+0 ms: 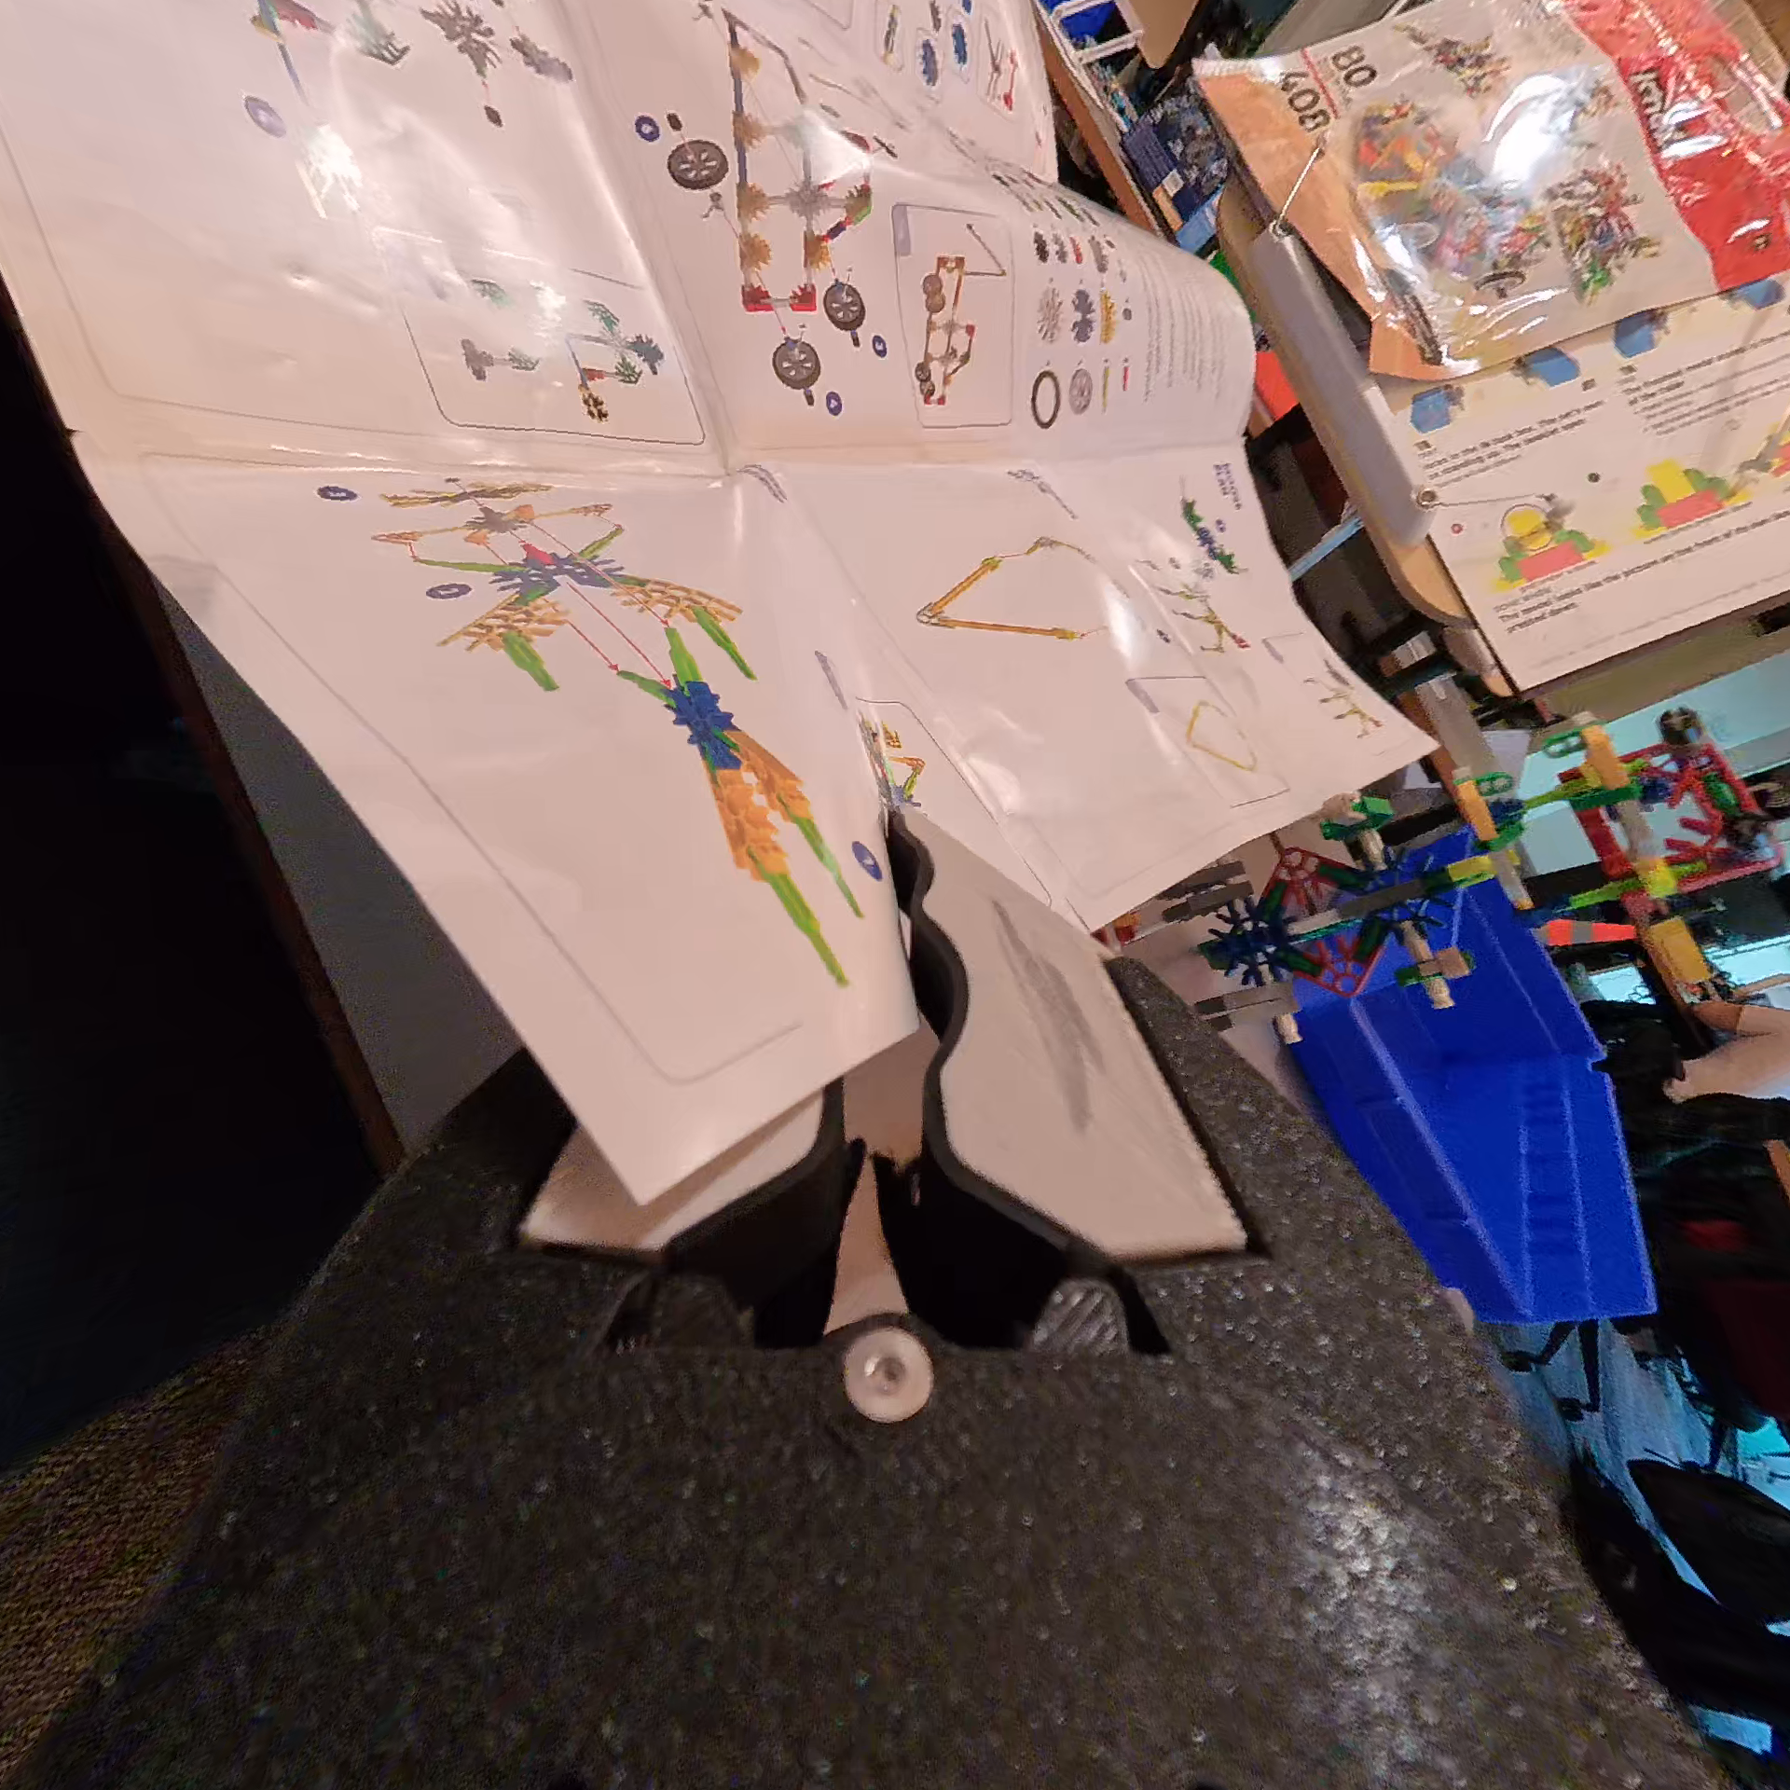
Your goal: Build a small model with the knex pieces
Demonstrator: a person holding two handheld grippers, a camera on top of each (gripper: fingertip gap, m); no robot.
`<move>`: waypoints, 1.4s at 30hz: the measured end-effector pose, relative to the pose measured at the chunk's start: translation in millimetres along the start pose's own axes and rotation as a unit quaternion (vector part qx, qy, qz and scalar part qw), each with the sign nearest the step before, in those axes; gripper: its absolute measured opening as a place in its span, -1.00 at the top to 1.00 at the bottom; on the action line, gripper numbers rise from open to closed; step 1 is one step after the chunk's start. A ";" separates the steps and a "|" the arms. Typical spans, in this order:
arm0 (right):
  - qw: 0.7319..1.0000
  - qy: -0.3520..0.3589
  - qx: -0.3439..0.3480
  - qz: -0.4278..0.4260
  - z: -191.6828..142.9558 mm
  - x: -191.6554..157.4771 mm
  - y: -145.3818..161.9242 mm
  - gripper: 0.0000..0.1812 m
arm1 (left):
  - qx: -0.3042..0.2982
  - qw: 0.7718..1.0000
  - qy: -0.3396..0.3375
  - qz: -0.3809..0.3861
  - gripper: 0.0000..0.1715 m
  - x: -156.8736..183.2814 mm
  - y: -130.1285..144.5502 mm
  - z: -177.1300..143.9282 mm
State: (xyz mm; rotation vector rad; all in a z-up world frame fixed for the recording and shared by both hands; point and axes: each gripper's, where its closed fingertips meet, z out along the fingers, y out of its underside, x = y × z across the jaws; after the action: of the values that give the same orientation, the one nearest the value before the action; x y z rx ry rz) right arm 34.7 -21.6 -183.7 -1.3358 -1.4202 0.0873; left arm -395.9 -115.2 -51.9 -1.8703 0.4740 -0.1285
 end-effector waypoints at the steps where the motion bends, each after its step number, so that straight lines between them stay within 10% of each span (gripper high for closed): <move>1: 1.000 0.003 0.001 -0.002 -0.1 2.3 -1.8 1.00 | -0.002 1.000 0.008 -0.012 0.35 -4.6 2.4 5.1; 27: 0.999 0.040 0.018 0.015 1.1 34.2 -18.1 0.96 | -0.118 0.984 0.056 -0.122 0.35 -44.7 96.1 78.0; 35: 0.978 -0.055 0.027 0.201 -1.8 24.1 -0.9 0.37 | -0.127 0.981 0.070 -0.126 0.34 -45.7 106.0 85.4; 42: 0.914 -0.125 0.077 0.378 -7.2 27.5 5.3 0.23 | -0.115 0.979 0.094 -0.141 0.34 -45.0 105.3 90.1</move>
State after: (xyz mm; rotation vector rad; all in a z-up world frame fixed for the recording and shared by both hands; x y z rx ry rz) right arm 50.7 -4.0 -167.3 -1.7136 -0.9902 0.8906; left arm -435.7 -47.2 -174.5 -2.1584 0.3599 -0.4615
